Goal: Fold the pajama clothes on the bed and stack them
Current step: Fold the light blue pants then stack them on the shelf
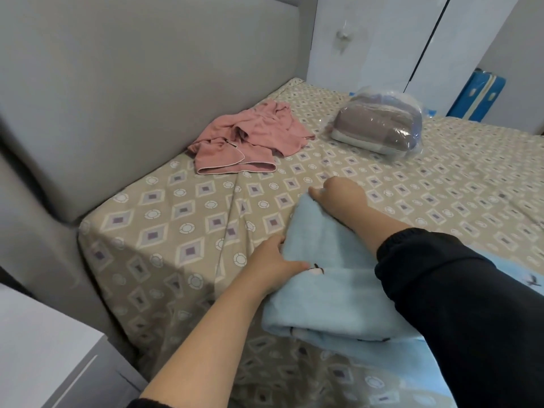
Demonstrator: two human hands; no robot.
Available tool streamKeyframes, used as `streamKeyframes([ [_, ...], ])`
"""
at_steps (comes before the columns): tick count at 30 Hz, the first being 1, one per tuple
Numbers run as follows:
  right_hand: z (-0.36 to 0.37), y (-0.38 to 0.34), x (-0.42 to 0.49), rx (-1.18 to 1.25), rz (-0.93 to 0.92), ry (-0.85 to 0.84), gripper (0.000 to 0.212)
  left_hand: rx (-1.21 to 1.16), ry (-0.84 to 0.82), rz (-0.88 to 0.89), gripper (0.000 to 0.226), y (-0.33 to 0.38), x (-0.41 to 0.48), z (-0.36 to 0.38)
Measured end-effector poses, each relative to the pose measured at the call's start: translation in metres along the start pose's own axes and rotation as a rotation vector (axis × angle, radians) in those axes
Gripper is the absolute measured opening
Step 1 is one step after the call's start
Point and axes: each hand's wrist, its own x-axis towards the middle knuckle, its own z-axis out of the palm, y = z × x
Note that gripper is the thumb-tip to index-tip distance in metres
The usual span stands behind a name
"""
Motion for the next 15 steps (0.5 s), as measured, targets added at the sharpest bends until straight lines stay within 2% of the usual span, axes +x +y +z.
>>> streamKeyframes([
  [2,0.004,0.004,0.004,-0.035,0.049,0.077,0.045,-0.007,-0.014,0.023,0.048,-0.003,0.001,-0.001],
  [5,0.011,0.004,0.0,-0.026,0.103,0.061,0.046,-0.026,-0.033,0.007,0.041,-0.004,0.002,-0.002],
  [9,0.004,0.006,-0.015,0.106,-0.045,0.117,0.046,0.027,0.05,-0.01,0.048,0.006,-0.003,0.003],
  [11,-0.008,0.017,-0.03,0.194,-0.1,0.175,0.045,0.244,0.138,0.042,0.052,0.013,-0.01,0.01],
  [13,-0.02,0.03,-0.051,0.24,-0.119,0.191,0.045,0.603,0.254,0.221,0.055,0.019,-0.014,0.02],
  [15,-0.026,0.045,-0.078,0.136,-0.121,0.158,0.045,0.805,0.306,0.424,0.053,0.026,-0.015,0.033],
])
